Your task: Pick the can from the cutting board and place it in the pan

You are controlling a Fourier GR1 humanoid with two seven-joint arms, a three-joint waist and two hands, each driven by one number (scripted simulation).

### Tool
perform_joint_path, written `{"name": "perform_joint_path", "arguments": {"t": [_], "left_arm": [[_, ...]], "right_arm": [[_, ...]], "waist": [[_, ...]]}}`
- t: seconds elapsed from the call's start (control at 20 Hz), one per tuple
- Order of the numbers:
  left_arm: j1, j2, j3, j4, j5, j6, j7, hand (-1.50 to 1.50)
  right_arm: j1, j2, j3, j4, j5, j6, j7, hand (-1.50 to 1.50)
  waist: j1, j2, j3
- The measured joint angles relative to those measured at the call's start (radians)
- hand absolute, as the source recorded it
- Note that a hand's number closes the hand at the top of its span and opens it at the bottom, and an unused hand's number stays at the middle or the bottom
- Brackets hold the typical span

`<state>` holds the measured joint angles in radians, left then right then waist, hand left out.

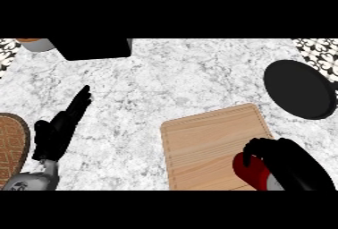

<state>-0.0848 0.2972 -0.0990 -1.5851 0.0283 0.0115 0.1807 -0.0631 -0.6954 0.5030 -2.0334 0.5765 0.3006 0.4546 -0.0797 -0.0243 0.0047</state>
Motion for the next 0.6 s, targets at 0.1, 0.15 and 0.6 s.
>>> {"name": "perform_joint_path", "arguments": {"t": [0.1,0.15,0.6], "left_arm": [[0.003,0.002,0.01,0.005,0.0,0.005,-0.006,0.0],[0.011,0.005,0.014,0.002,0.006,-0.001,-0.01,0.0],[0.002,-0.005,0.001,-0.032,-0.002,-0.013,0.0,0.0]], "right_arm": [[0.043,-0.029,-0.045,-0.076,0.038,-0.086,-0.055,1.5],[0.069,-0.04,-0.069,-0.113,0.053,-0.128,-0.079,1.5],[0.42,-0.049,-0.362,-0.209,-0.002,-0.441,-0.37,1.5]], "waist": [[-0.01,0.0,0.0],[-0.012,-0.001,0.0],[0.023,0.013,-0.002]]}}
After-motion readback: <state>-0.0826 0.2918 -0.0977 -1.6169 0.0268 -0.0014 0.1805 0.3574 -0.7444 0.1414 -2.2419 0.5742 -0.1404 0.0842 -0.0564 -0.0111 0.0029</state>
